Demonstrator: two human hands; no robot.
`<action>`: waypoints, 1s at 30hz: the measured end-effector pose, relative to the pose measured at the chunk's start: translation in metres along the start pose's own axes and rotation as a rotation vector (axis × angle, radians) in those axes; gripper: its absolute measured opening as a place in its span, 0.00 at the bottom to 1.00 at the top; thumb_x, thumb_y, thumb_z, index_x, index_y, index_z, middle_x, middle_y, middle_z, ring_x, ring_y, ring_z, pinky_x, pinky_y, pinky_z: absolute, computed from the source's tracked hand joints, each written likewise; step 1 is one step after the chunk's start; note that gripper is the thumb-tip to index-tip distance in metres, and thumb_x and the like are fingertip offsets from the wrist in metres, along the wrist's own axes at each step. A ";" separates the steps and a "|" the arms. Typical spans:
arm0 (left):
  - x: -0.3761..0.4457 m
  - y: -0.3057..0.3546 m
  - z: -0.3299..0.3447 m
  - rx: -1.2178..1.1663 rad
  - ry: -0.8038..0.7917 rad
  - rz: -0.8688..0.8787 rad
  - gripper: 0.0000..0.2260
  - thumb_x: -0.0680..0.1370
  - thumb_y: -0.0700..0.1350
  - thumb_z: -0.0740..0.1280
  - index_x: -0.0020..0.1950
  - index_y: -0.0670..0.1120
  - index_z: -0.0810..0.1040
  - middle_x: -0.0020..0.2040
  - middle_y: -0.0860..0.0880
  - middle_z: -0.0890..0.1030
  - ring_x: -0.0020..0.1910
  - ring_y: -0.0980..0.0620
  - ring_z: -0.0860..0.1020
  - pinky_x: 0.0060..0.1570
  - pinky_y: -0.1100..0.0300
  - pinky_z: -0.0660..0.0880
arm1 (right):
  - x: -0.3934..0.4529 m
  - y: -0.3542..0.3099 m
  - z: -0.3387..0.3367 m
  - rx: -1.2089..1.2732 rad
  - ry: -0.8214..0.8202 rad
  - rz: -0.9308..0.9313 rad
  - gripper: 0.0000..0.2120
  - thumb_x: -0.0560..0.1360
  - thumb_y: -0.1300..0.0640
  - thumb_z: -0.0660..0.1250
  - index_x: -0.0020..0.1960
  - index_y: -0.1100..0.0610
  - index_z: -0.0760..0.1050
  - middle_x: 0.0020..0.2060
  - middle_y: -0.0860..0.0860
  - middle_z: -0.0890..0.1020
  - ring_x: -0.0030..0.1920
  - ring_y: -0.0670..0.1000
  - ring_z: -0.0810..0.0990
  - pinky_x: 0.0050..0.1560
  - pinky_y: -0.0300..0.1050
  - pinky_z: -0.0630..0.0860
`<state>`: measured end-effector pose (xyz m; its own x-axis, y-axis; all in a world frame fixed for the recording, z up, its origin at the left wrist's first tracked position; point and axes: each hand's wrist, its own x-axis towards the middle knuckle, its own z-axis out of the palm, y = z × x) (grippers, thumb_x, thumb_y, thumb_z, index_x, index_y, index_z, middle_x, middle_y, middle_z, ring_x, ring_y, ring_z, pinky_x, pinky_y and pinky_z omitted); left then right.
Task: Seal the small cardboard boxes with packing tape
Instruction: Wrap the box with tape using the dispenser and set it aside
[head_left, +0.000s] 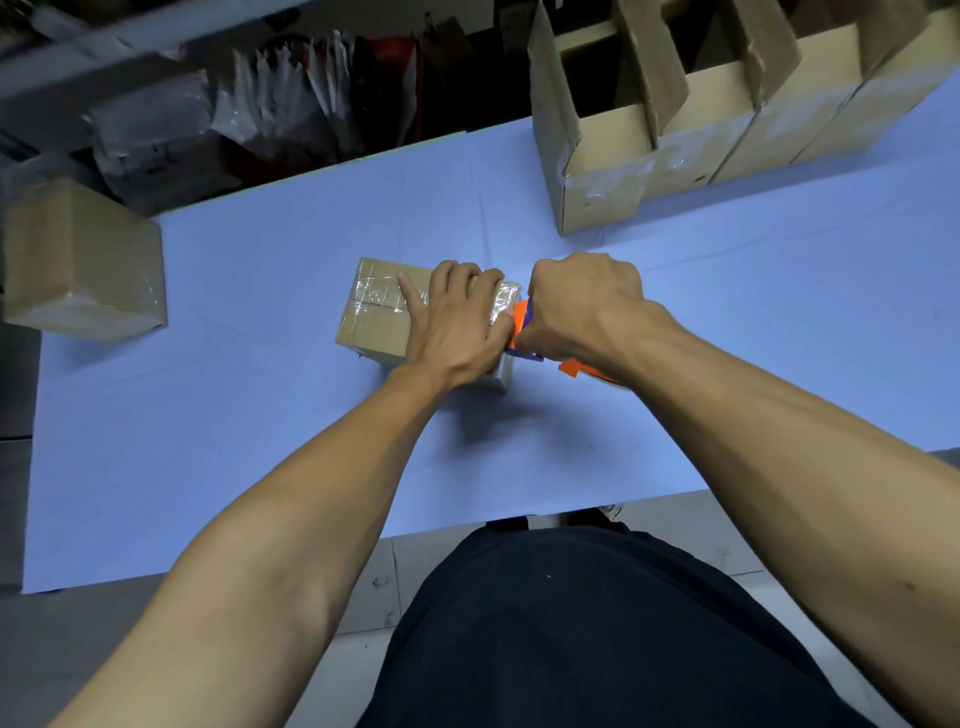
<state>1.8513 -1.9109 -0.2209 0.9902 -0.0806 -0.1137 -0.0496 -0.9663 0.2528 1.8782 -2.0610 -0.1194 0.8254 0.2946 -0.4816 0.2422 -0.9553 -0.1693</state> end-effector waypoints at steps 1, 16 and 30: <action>-0.001 0.000 0.001 0.002 0.004 -0.010 0.21 0.79 0.55 0.55 0.70 0.50 0.70 0.65 0.49 0.70 0.70 0.46 0.62 0.70 0.27 0.44 | 0.002 -0.001 -0.001 0.009 -0.006 0.007 0.13 0.70 0.50 0.70 0.49 0.52 0.69 0.35 0.51 0.68 0.43 0.57 0.72 0.43 0.45 0.66; -0.008 0.019 0.004 0.047 0.021 -0.288 0.19 0.75 0.55 0.62 0.64 0.50 0.72 0.63 0.48 0.71 0.67 0.44 0.64 0.69 0.26 0.49 | -0.011 0.052 0.075 0.029 0.163 0.015 0.19 0.73 0.40 0.67 0.58 0.51 0.72 0.48 0.56 0.80 0.47 0.60 0.78 0.40 0.46 0.64; -0.039 -0.033 -0.027 0.109 -0.153 -0.142 0.22 0.83 0.61 0.49 0.70 0.52 0.69 0.64 0.46 0.76 0.62 0.41 0.70 0.56 0.47 0.66 | -0.014 0.076 0.045 0.465 0.155 -0.004 0.31 0.68 0.49 0.72 0.69 0.48 0.65 0.53 0.50 0.81 0.50 0.57 0.78 0.48 0.50 0.76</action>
<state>1.8176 -1.8690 -0.1990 0.9575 0.0302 -0.2870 0.0670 -0.9906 0.1192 1.8619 -2.1370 -0.1646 0.8995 0.2578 -0.3527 0.0212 -0.8322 -0.5541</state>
